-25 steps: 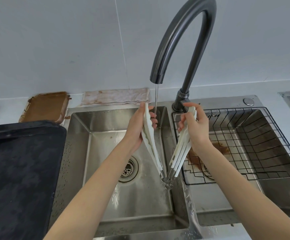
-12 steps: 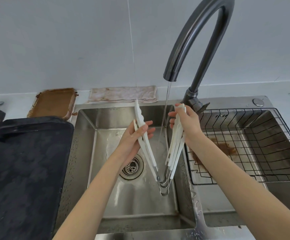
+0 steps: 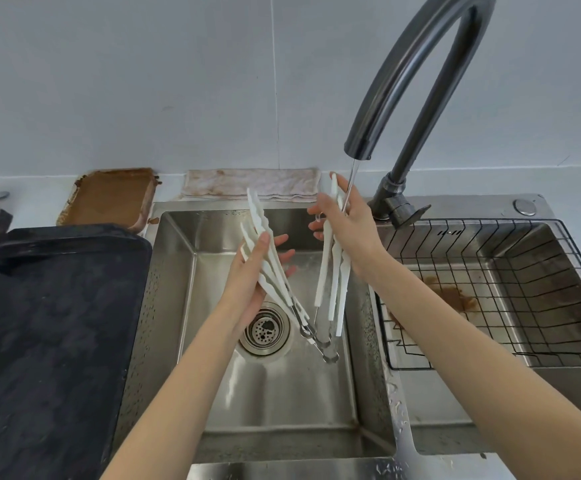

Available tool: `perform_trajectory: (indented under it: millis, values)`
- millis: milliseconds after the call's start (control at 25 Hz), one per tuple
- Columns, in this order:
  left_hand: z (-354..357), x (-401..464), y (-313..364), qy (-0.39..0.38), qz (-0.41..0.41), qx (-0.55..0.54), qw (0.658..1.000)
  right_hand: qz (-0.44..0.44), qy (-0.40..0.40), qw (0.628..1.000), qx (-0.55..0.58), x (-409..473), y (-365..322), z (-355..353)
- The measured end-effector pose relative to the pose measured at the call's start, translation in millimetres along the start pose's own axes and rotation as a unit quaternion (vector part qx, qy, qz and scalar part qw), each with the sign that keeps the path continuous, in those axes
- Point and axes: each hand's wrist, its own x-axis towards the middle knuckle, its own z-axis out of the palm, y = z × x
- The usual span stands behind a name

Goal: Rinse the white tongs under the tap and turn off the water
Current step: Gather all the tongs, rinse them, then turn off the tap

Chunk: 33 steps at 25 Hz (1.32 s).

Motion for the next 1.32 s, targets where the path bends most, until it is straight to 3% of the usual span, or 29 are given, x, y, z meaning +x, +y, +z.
perform_trajectory:
  millis: [360,680,880,1040,1320]
  values:
    - [-1,-10,-12,-0.042,-0.024,0.007,0.999,0.05,0.049,0.99,0.123,11,3,-1]
    - [-5,-4,-19,-0.036,-0.014,-0.007,0.999,0.055,-0.041,0.996,0.051,3,4,-7]
    - [3,2,-25,-0.004,-0.096,-0.075,0.993,0.064,-0.074,0.995,0.038,4,-11,-6]
    - [15,7,-29,-0.031,-0.192,-0.046,0.98,0.092,-0.134,0.98,0.116,5,-23,-14]
    - [39,10,-33,-0.069,-0.217,-0.022,0.973,0.109,-0.154,0.959,0.213,5,-27,-49]
